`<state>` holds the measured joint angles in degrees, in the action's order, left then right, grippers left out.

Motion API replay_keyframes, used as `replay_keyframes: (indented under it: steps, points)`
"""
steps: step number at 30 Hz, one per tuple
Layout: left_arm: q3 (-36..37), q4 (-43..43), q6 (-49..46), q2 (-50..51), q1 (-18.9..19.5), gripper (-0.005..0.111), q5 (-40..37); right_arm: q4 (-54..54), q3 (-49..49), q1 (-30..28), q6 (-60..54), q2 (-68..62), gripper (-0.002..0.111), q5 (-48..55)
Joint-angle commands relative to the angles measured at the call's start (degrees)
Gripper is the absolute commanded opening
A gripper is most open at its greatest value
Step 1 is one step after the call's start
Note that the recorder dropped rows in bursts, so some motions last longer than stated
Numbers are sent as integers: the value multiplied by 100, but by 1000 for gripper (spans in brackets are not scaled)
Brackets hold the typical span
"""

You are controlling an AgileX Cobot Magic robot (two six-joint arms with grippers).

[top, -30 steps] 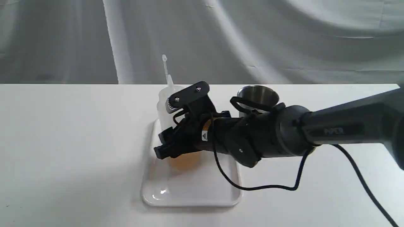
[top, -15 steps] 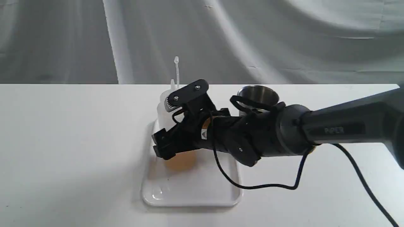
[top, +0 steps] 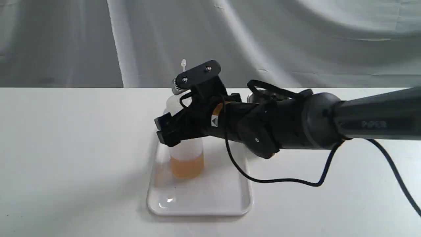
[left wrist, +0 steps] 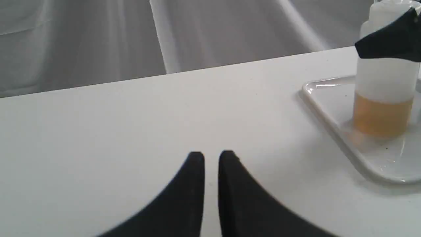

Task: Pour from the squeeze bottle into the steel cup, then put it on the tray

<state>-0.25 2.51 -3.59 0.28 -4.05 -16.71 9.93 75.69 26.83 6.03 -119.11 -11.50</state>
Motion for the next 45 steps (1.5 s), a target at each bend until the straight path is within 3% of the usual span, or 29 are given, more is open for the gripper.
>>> replay_keyframes:
  steps: [1,13,31,36,45]
  points:
    - [25,3,10,-28,-18,8,37,9,14,-8,44,243,90,-69]
    - [25,3,10,-28,-18,8,37,38,-132,3,224,1231,90,-16]
    - [25,3,10,-28,-18,8,37,403,-2801,3,233,4998,89,-26]
    - [25,3,10,-28,-18,8,37,513,-3286,3,233,5996,70,328]
    - [25,3,10,-28,-18,8,37,554,-3584,3,233,7069,20,1667]
